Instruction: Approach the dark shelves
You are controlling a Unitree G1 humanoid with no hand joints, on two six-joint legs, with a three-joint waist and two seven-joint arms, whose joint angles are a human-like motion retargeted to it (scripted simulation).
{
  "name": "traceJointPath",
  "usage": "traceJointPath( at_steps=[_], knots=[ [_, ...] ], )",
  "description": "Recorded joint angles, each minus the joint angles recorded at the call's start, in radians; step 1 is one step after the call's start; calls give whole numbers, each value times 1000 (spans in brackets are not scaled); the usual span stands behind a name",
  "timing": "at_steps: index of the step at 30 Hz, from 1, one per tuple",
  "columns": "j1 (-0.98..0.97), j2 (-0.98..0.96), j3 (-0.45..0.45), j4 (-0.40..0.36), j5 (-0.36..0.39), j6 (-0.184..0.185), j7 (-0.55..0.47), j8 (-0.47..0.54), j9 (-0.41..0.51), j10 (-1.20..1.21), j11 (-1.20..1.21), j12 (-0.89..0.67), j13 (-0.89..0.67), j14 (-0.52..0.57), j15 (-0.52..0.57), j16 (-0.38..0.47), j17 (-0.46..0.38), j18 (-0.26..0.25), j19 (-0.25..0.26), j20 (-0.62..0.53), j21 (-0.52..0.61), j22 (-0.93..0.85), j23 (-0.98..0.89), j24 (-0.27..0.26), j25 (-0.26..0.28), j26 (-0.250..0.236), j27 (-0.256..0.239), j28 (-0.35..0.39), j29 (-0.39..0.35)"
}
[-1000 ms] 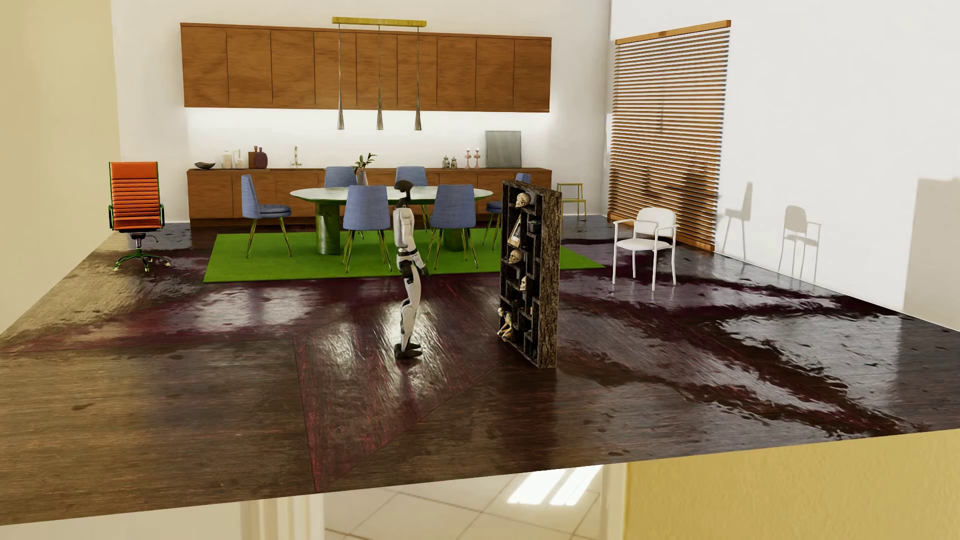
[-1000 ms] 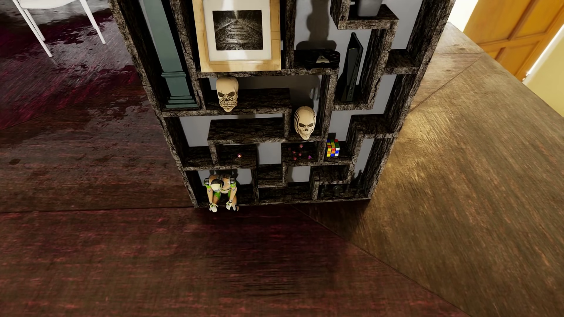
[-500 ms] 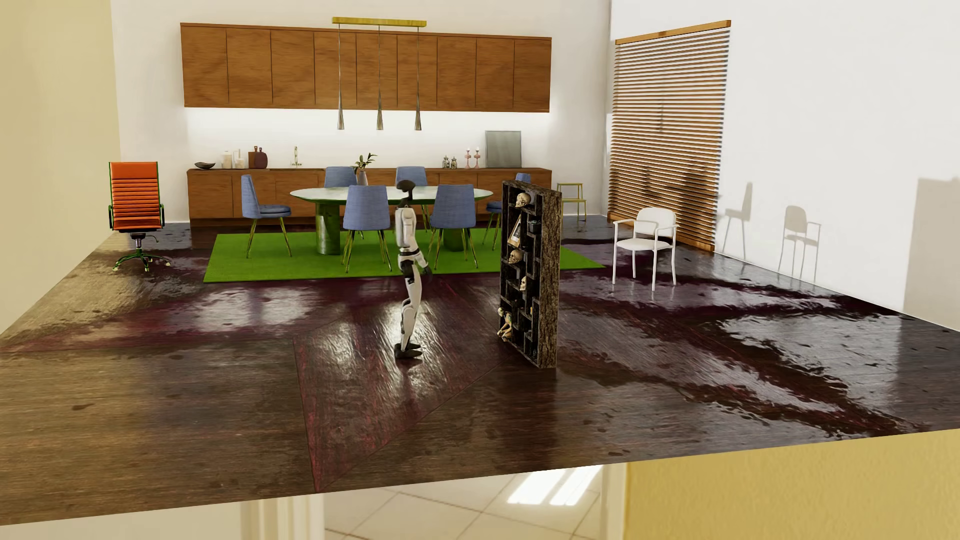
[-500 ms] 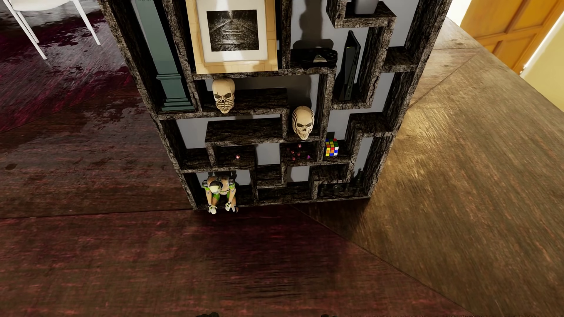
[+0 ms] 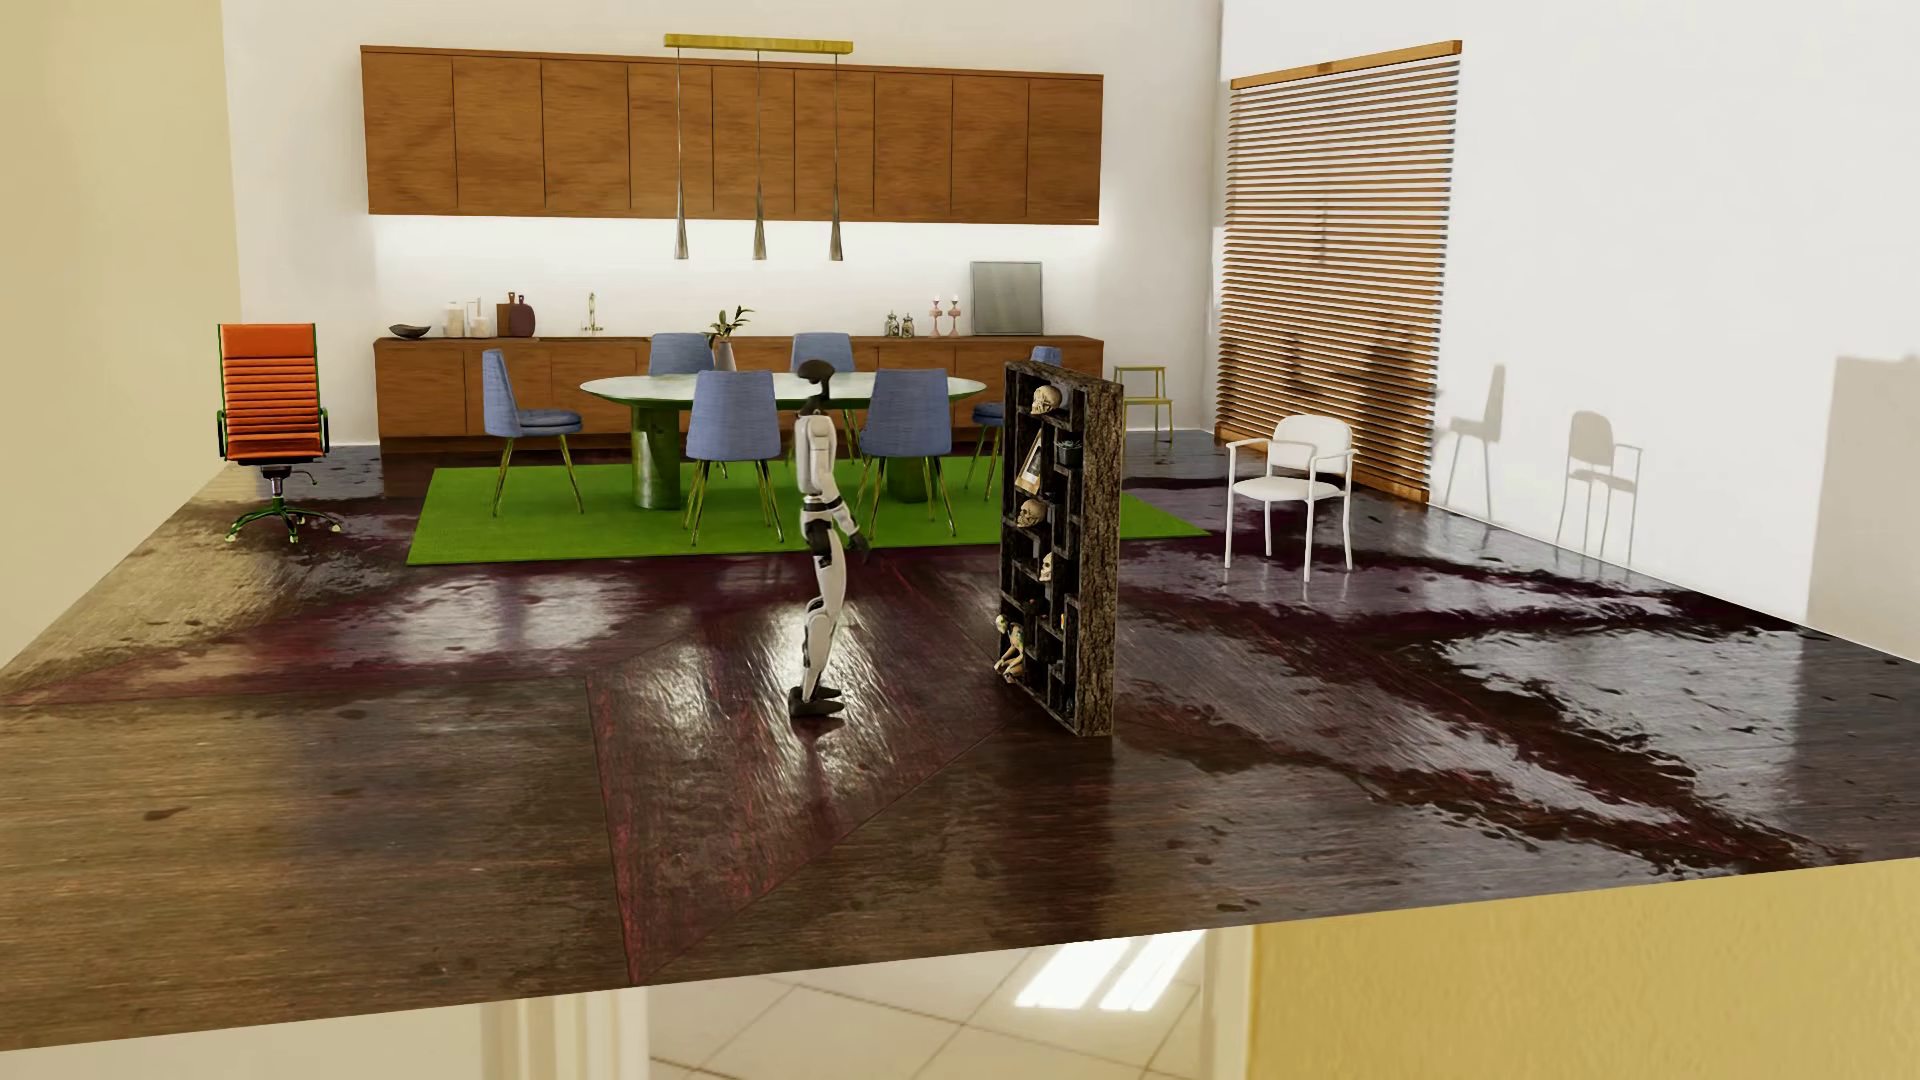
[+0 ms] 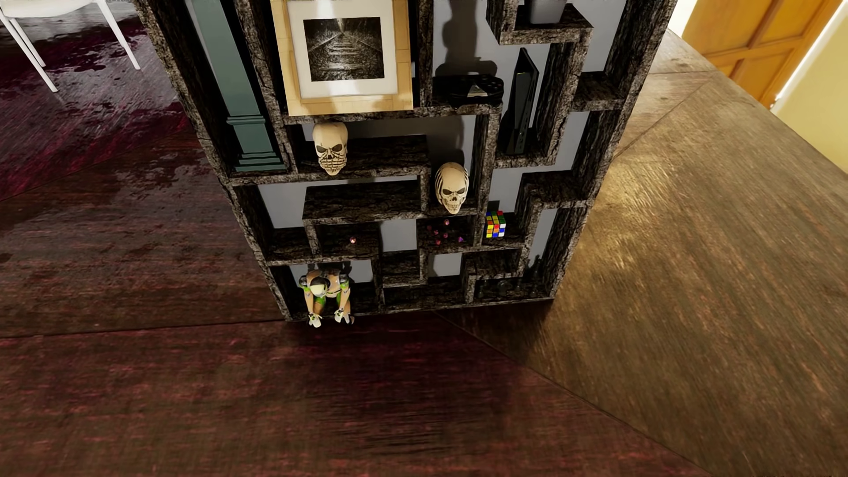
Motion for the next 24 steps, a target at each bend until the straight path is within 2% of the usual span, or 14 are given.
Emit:
traceJointPath(
  at_steps=[8, 12, 24],
  knots=[
    [18, 11, -1, 0, 0, 0, 1, 0, 10, 2, 15, 7, 27, -6, -13, 3, 4, 2, -3, 6, -12, 10, 4, 1, -4, -14, 5, 2, 1],
    [20, 15, 0, 0, 1, 1, 3, 2, 12, 5, 14, 3, 19, -6, -13, 2, 1, 2, -4, 6, 7, 10, 5, 9, -27, -20, 1, 4, 2],
    [12, 14, -1, 0, 0, 4, -9, -11, 8, 14, 15, -5, 4, -6, -14, 6, -13, -4, -7, -21, 44, -1, -3, 3, -19, -26, -20, 3, 8]
  ],
)
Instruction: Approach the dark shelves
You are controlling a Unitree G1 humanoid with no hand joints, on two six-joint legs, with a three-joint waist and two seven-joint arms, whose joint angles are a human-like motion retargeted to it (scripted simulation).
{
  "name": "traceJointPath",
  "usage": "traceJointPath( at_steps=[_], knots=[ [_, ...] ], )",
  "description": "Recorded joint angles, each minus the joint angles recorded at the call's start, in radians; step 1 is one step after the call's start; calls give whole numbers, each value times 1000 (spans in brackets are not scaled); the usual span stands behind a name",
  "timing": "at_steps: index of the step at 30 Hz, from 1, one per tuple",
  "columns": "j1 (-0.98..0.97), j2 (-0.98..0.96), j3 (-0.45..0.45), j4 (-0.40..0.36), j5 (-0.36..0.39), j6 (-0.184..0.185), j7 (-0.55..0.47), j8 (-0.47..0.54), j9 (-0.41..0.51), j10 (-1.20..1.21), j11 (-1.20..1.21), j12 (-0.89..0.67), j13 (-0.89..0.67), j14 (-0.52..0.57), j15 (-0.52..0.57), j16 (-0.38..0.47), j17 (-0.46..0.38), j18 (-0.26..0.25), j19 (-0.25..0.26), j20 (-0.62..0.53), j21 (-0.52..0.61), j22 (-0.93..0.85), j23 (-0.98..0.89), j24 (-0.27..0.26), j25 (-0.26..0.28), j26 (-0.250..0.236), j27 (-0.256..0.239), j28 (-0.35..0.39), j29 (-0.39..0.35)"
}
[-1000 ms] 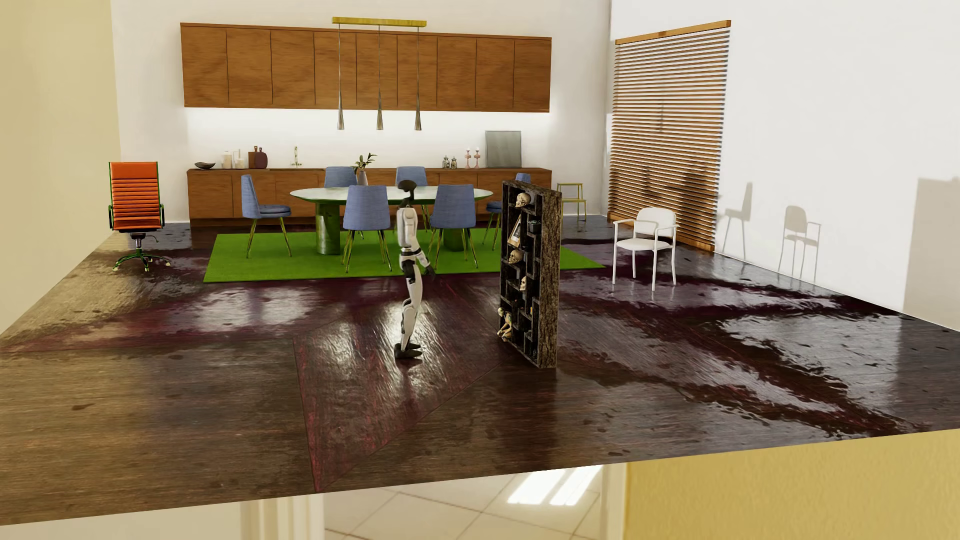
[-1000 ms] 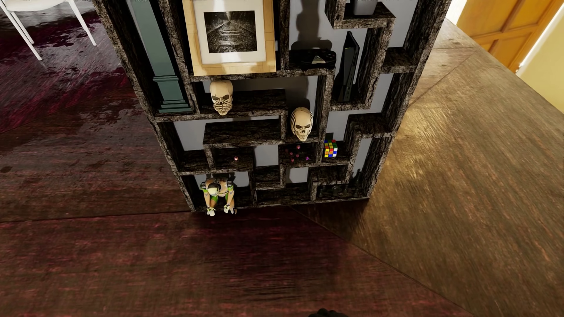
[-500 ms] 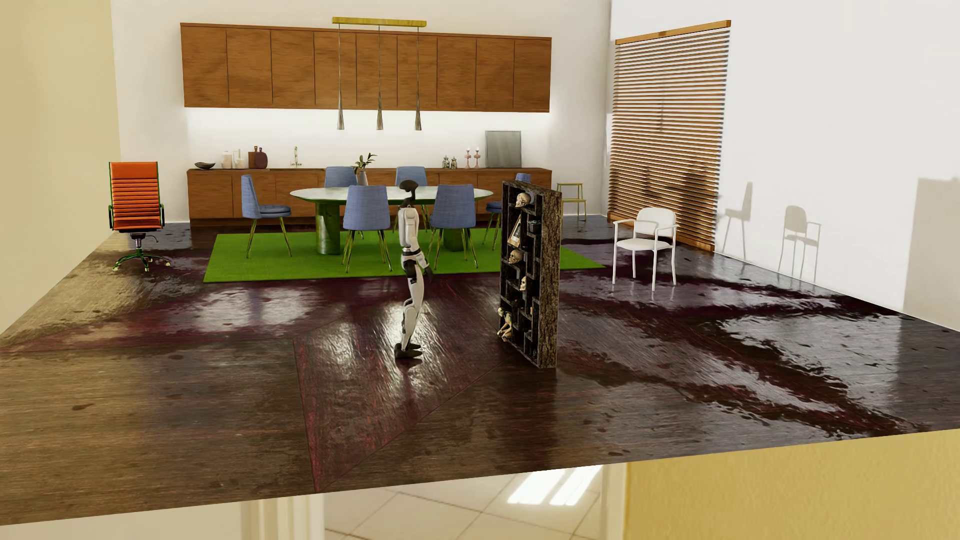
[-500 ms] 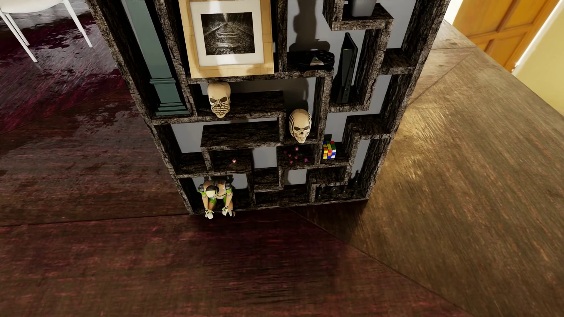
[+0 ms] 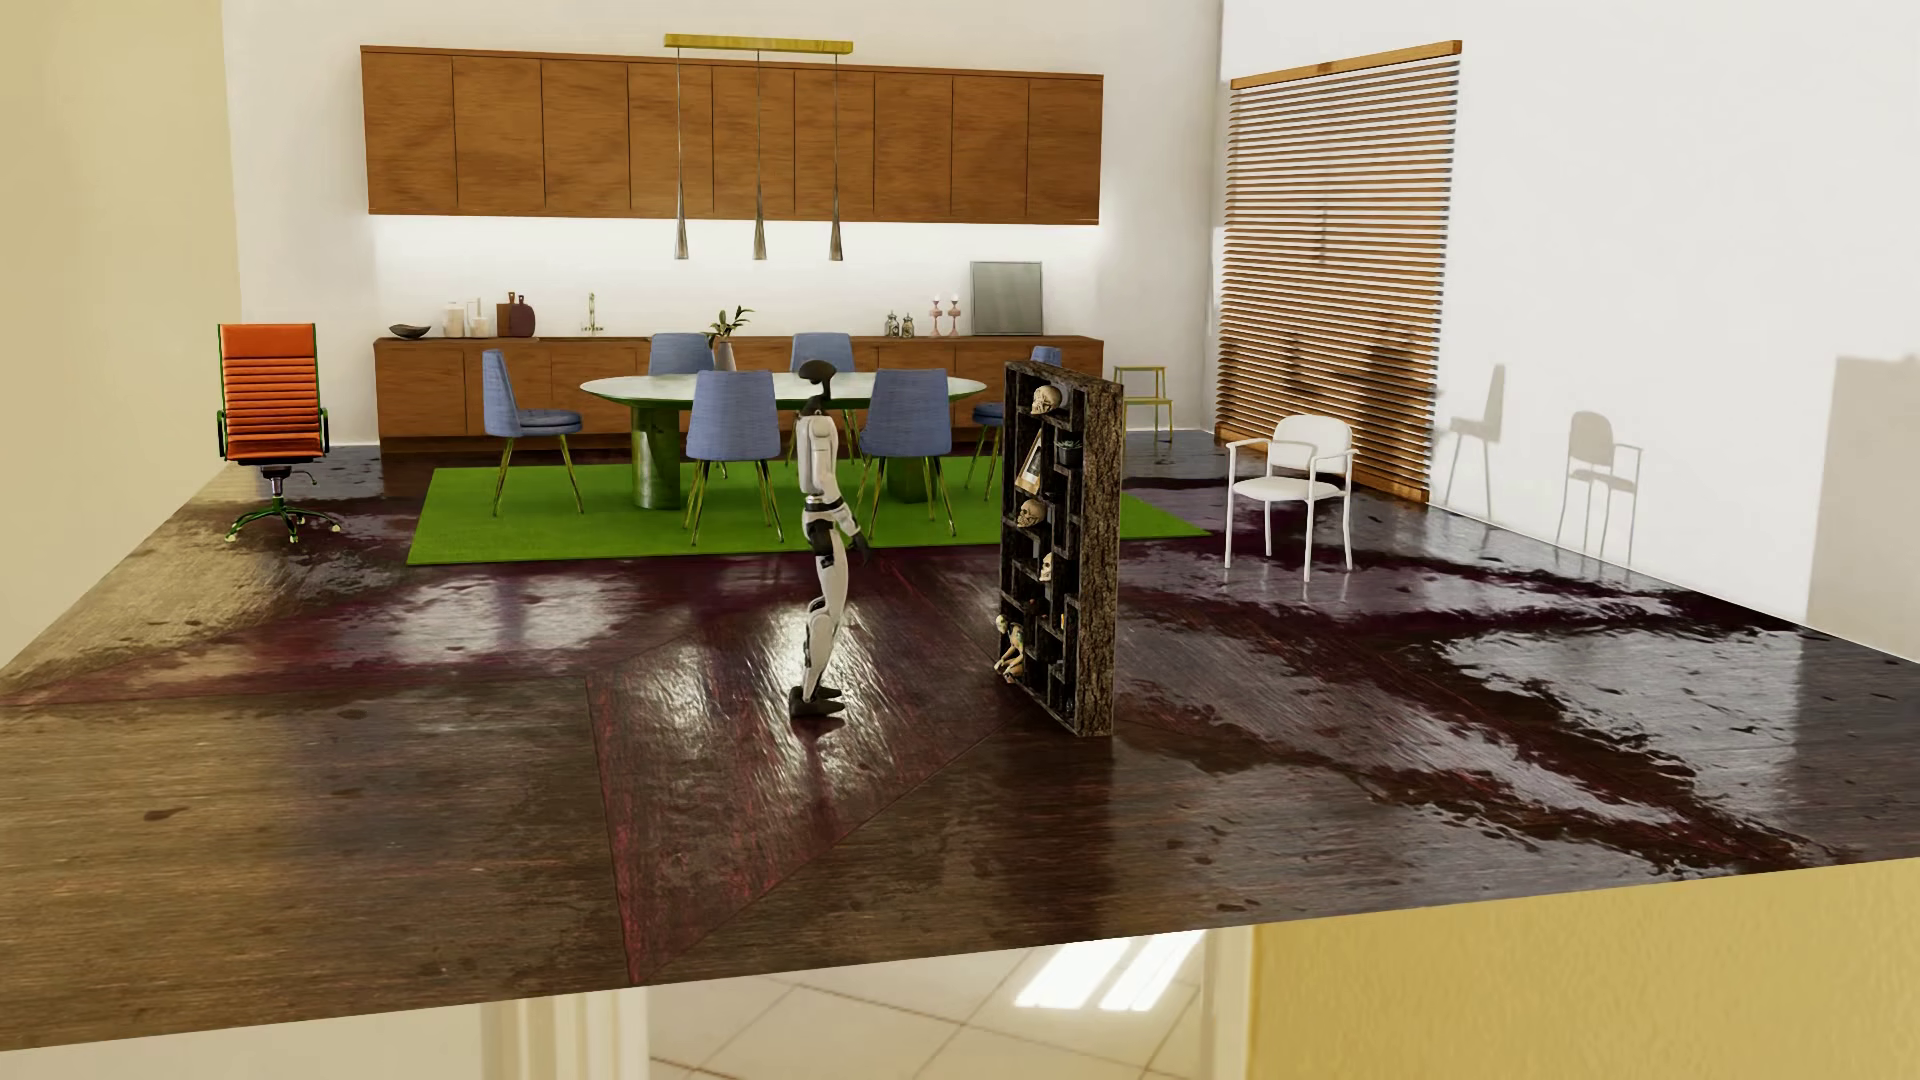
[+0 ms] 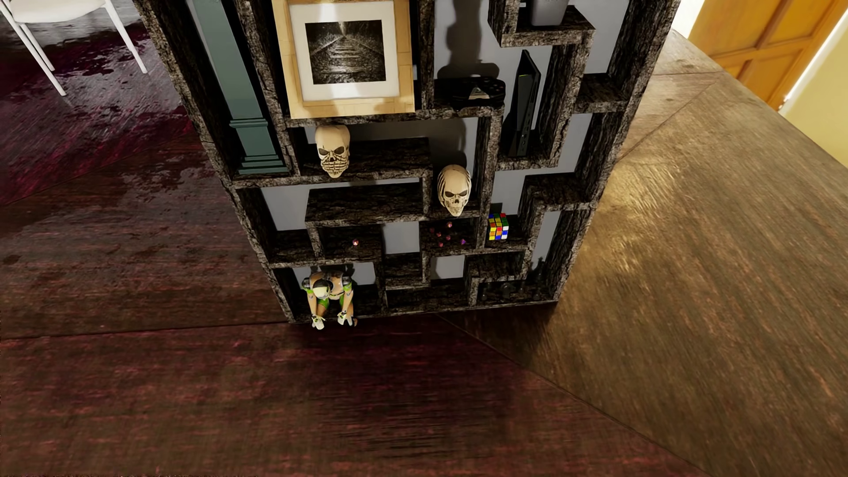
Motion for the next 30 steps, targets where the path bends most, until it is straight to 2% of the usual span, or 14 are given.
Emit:
traceJointPath(
  at_steps=[30],
  knots=[
    [-13, -1, 2, 7, 6, -3, 1, -2, 18, 27, 3, 26, -4, -3, -2, 5, -27, -9, -7, -18, 53, -10, -3, -23, 41, 21, 5, 18, -7]
  ],
)
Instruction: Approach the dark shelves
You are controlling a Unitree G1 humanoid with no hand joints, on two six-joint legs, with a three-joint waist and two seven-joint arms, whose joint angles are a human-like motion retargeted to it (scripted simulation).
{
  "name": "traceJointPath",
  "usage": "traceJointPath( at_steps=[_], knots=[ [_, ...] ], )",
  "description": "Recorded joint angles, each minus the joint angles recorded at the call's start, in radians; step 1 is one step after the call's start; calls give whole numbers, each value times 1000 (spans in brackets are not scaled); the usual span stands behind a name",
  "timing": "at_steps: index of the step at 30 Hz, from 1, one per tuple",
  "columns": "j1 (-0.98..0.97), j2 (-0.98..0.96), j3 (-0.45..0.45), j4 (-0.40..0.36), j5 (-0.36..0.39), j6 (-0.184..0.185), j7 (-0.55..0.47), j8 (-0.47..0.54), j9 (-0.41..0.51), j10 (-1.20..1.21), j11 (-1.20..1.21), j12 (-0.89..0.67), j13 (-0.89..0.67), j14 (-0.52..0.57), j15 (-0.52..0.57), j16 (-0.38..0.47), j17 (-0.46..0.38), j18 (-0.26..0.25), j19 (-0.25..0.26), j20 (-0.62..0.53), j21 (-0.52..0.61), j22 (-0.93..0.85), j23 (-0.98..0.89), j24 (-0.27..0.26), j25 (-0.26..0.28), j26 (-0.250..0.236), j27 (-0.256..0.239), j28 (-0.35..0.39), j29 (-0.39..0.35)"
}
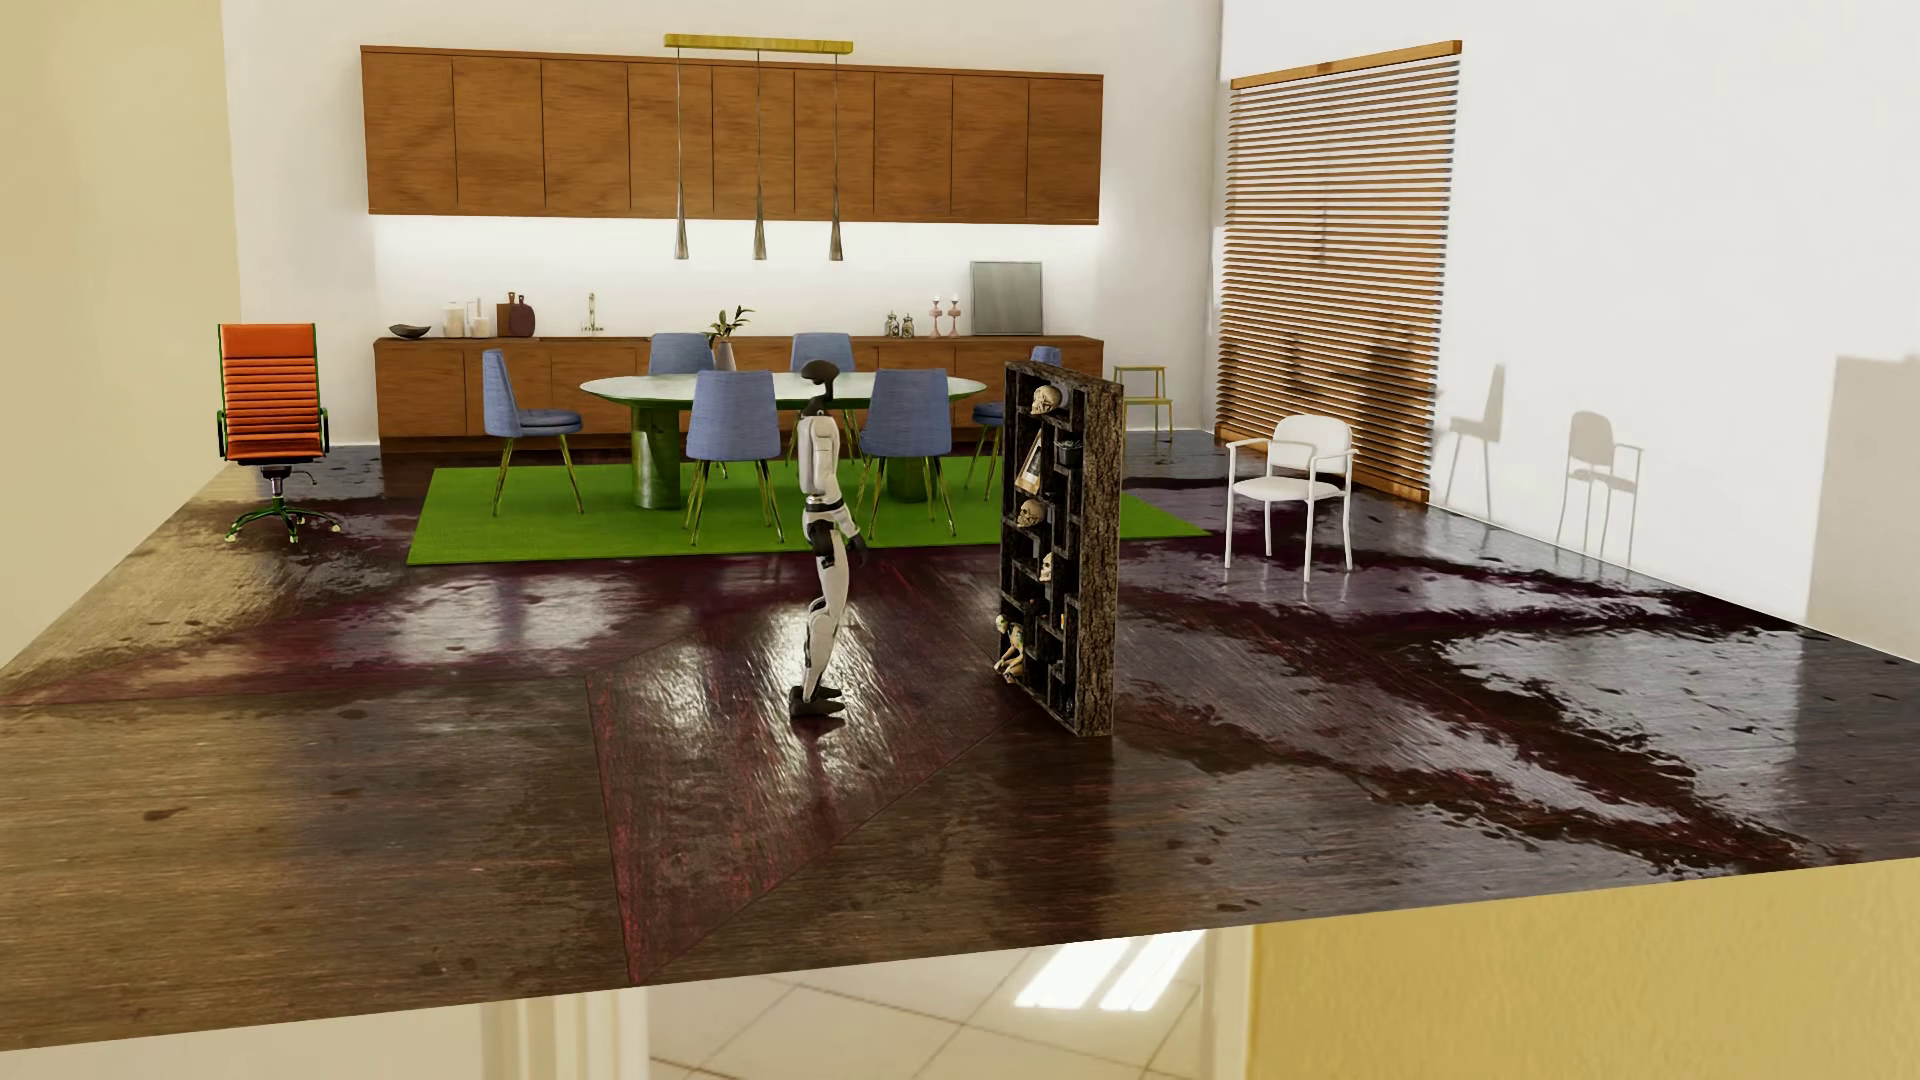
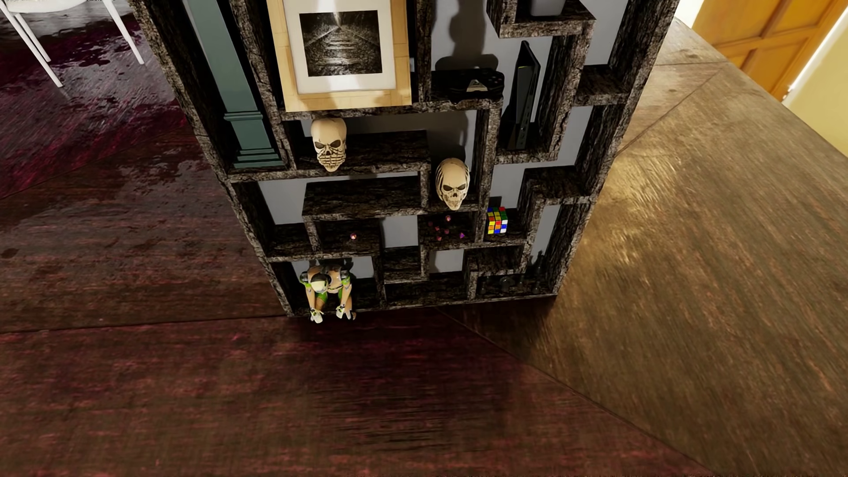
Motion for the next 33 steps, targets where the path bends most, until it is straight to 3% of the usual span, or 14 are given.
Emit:
traceJointPath(
  at_steps=[14, 20, 27, 33],
  knots=[
    [-2, 5, 4, -9, -8, 4, -12, -13, -4, 13, 4, -29, -6, -3, -9, 1, -8, 5, 4, -11, 13, 7, 7, 7, -2, -12, 8, -6, 0],
    [-1, 11, 5, -13, -11, 4, -18, -20, -3, 16, 2, -32, 4, -5, -11, -4, 11, 9, 5, 22, -17, 8, -6, 3, 15, -24, 22, -13, -2],
    [3, 13, 3, -12, -11, 5, -13, -16, 3, 22, 9, -24, 7, -10, -13, -7, 29, 16, 5, 47, -15, 1, -4, 14, -1, -29, 19, -17, -4],
    [2, 11, 4, -12, -10, 6, -12, -13, 14, 20, 8, -47, -1, -12, -11, 11, 34, 20, 8, 34, -14, 14, -6, 67, -1, -107, 30, -117, 4]
  ],
)
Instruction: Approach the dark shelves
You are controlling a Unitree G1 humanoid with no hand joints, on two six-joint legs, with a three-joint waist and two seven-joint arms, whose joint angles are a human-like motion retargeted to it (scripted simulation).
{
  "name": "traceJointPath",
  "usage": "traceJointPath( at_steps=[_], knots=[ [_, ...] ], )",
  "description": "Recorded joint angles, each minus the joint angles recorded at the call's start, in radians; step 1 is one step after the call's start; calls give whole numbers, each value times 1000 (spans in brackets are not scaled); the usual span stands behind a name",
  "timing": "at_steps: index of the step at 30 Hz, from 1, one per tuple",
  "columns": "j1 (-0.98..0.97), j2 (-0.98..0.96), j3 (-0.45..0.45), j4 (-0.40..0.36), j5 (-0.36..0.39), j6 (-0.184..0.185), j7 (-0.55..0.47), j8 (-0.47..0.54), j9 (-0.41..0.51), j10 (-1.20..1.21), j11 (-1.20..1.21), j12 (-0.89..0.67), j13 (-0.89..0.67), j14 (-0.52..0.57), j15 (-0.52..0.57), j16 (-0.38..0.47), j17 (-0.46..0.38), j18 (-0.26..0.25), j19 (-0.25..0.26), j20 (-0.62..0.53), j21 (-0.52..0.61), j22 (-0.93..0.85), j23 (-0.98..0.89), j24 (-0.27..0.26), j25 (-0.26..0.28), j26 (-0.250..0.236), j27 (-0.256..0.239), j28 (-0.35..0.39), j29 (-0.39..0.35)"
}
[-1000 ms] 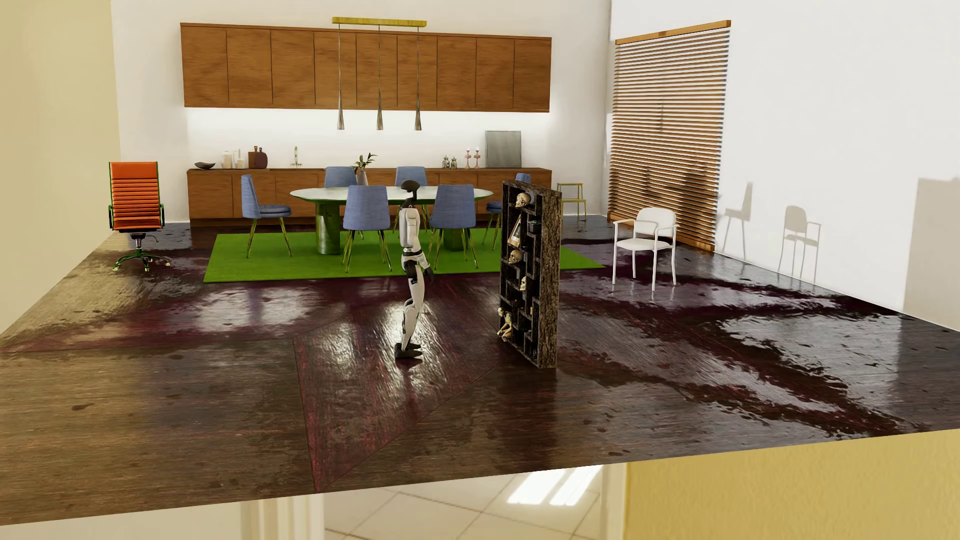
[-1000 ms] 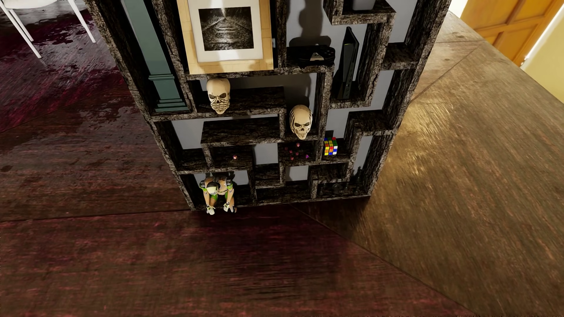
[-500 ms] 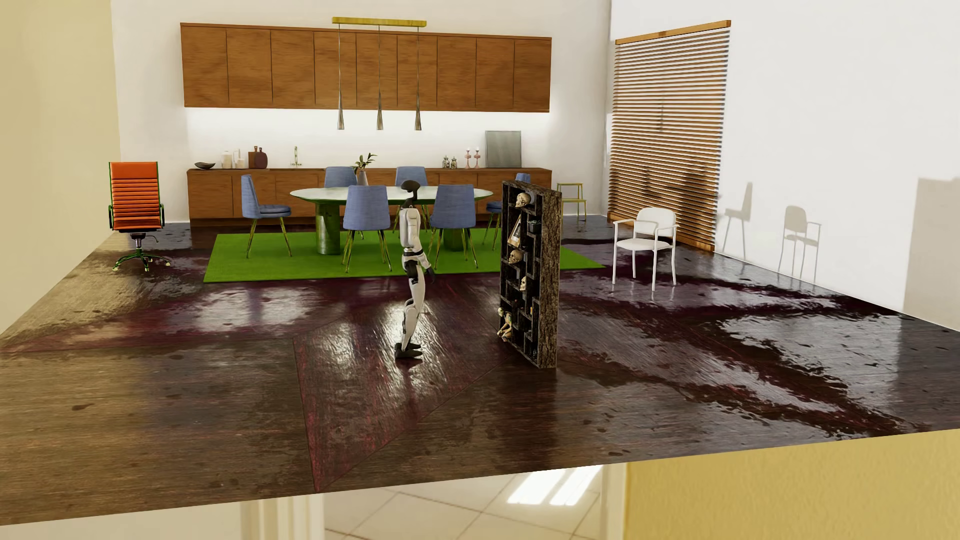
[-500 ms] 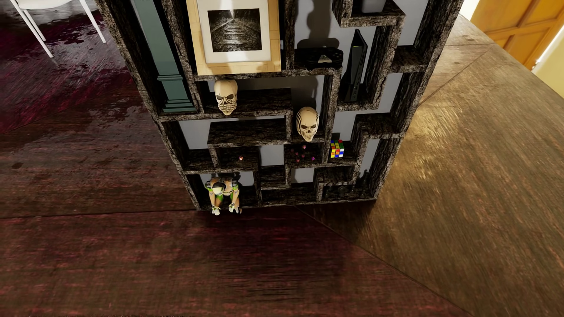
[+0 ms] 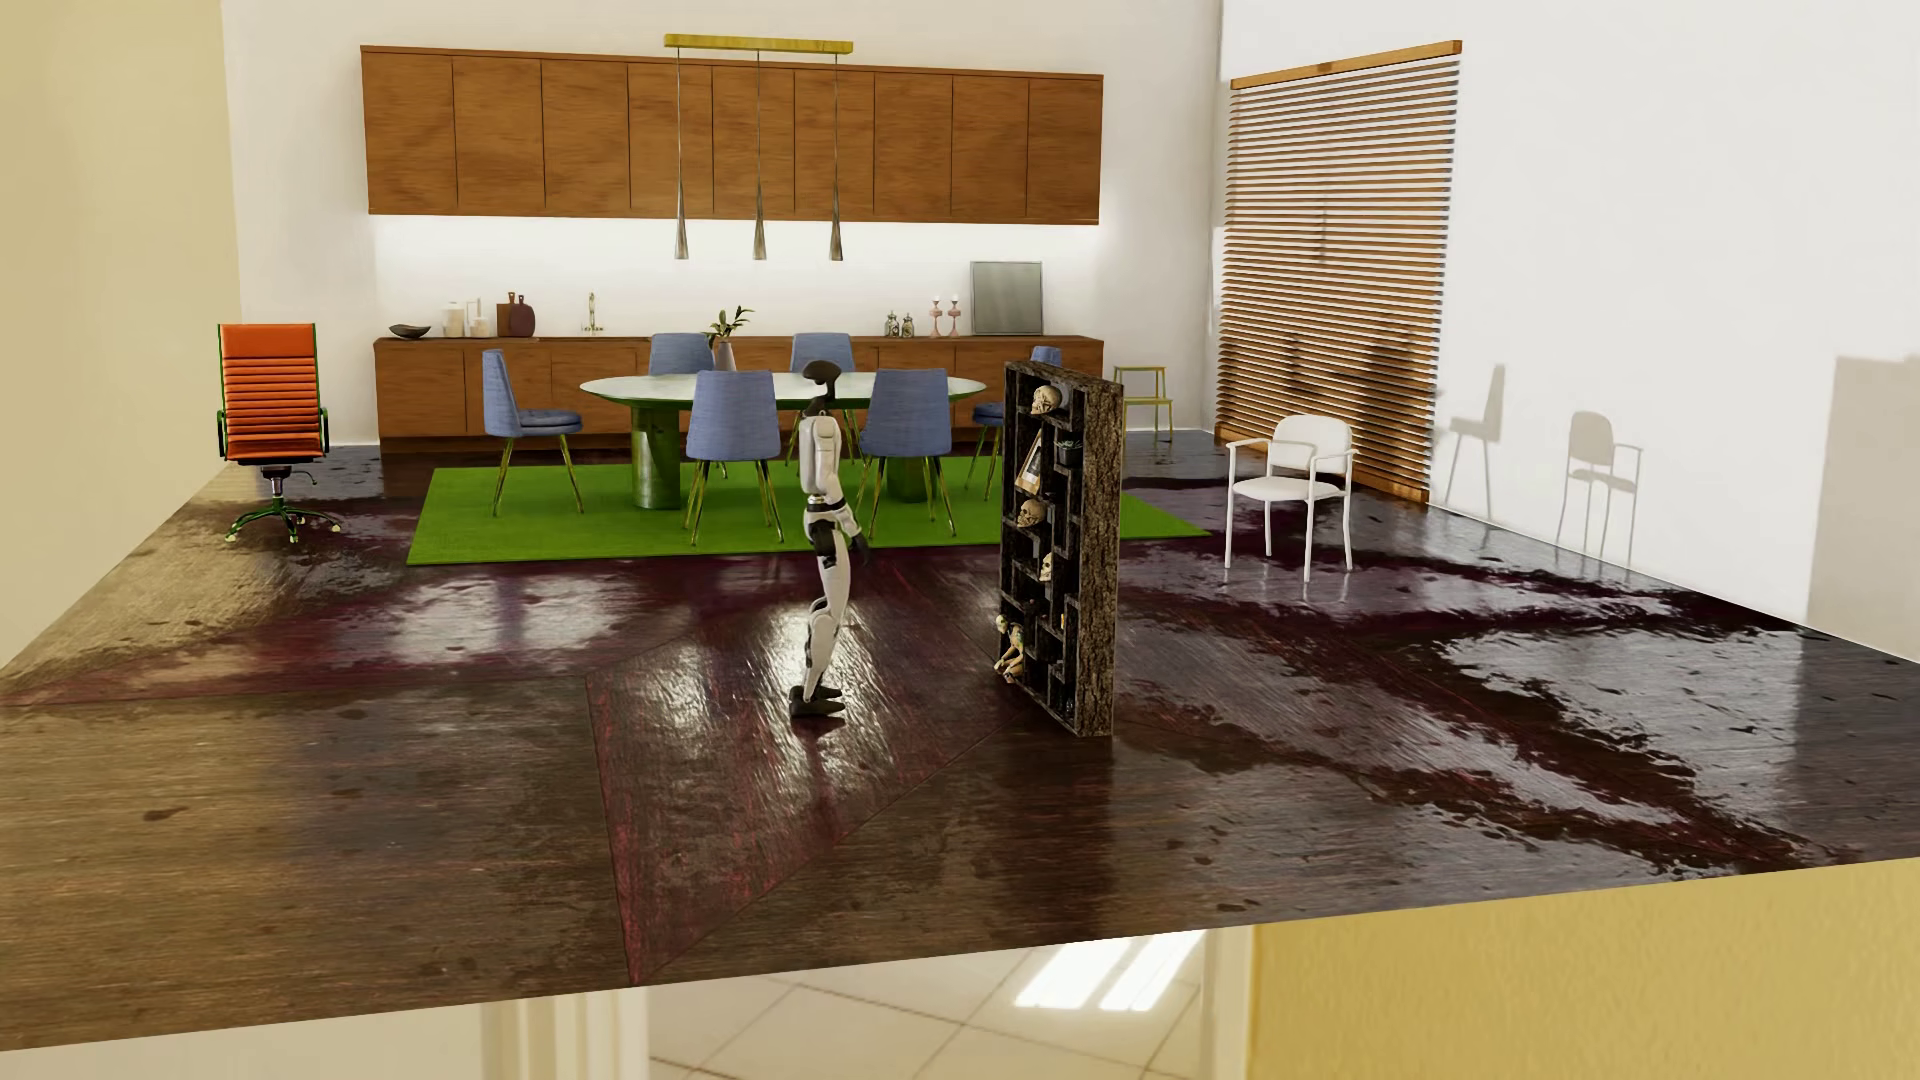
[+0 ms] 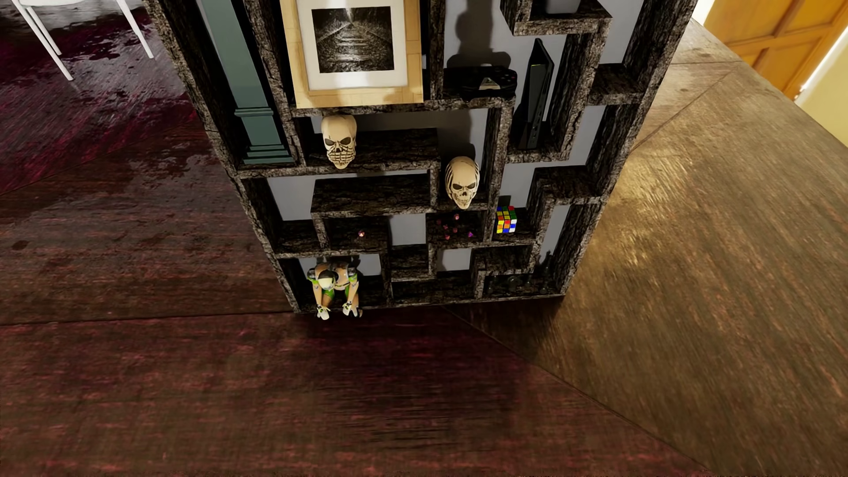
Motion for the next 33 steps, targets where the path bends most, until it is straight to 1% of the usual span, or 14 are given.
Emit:
traceJointPath(
  at_steps=[2, 5, 7, 10, 14, 20, 31, 33],
  knots=[
    [1, -3, 0, -1, -1, 0, 1, 1, 1, -9, -2, -3, -3, 3, 3, -1, 0, 0, 1, 15, 4, 0, 1, 15, -1, 1, 2, -3, -1],
    [1, -8, 1, -4, -4, -1, 3, 3, 1, -21, -4, 6, -8, 8, 5, -15, 2, -1, 3, 37, 9, -5, 2, 28, -3, 33, 3, 51, -1],
    [0, -10, 1, -5, -5, -1, 3, 3, 1, -22, -4, 20, -4, 8, 5, -26, -7, -1, 5, 49, 10, -9, 3, 21, -1, 45, -8, 68, -1],
    [-2, -11, 2, -8, -7, -1, -1, -1, 0, -20, -1, 26, -1, 7, 3, -31, -12, 0, 7, 62, 10, -4, 3, 3, 2, 49, -11, 69, -2],
    [-1, -10, 3, -11, -10, -1, -5, -6, -1, -20, 2, 24, -2, 8, 1, -18, -16, 3, 9, 43, 18, -3, 6, 12, 3, 40, -14, 63, 3],
    [1, -10, 4, -15, -14, -1, -9, -12, -3, -28, 2, 26, -8, 15, 0, -16, -19, 3, 10, 36, 33, -1, 9, 13, 3, 44, -18, 66, 2],
    [-12, -11, 7, -21, -20, -1, -29, -35, 1, -15, 1, 37, -11, 19, -2, -16, -34, 2, 8, 38, 51, -9, 5, 4, 16, 45, -21, 77, 4],
    [-13, -10, 6, -23, -21, -1, -33, -40, 1, -15, -1, 36, -16, 20, -2, -22, -37, 2, 7, 33, 50, -14, 10, 1, 18, 58, -23, 75, 3]
  ],
)
